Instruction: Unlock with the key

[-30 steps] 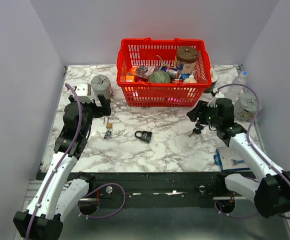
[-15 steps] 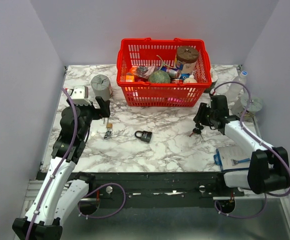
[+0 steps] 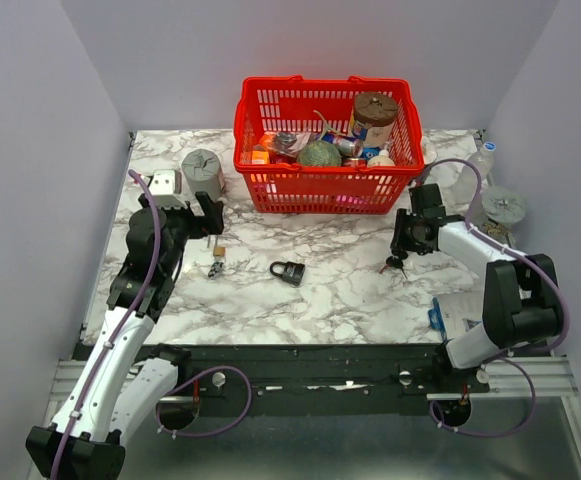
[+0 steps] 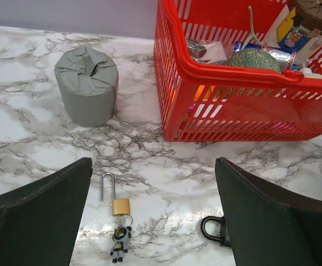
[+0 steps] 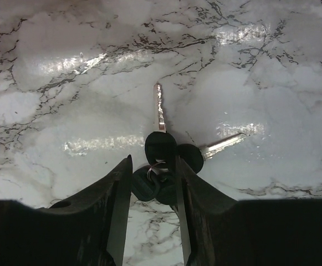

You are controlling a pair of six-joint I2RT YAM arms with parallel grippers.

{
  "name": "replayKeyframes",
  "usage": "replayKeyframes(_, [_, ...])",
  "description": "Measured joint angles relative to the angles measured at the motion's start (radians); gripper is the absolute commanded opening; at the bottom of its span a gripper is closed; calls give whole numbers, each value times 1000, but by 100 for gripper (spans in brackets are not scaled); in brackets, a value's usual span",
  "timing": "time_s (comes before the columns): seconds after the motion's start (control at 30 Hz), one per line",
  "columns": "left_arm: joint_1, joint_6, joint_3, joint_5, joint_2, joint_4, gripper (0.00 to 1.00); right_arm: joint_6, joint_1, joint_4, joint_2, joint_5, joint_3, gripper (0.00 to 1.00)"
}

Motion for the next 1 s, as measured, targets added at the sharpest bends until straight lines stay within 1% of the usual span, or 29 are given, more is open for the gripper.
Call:
replayKeyframes(0.37, [0, -2, 0, 13, 18, 0, 99, 0, -1, -15, 82, 19, 37, 51])
replayKeyframes(0.73, [0, -3, 0, 20, 27, -1, 99, 2, -1, -14, 96, 5, 46, 51])
replayKeyframes(1.0, [0, -3, 0, 24, 33, -1, 99, 2, 0, -14, 96, 5, 46, 48])
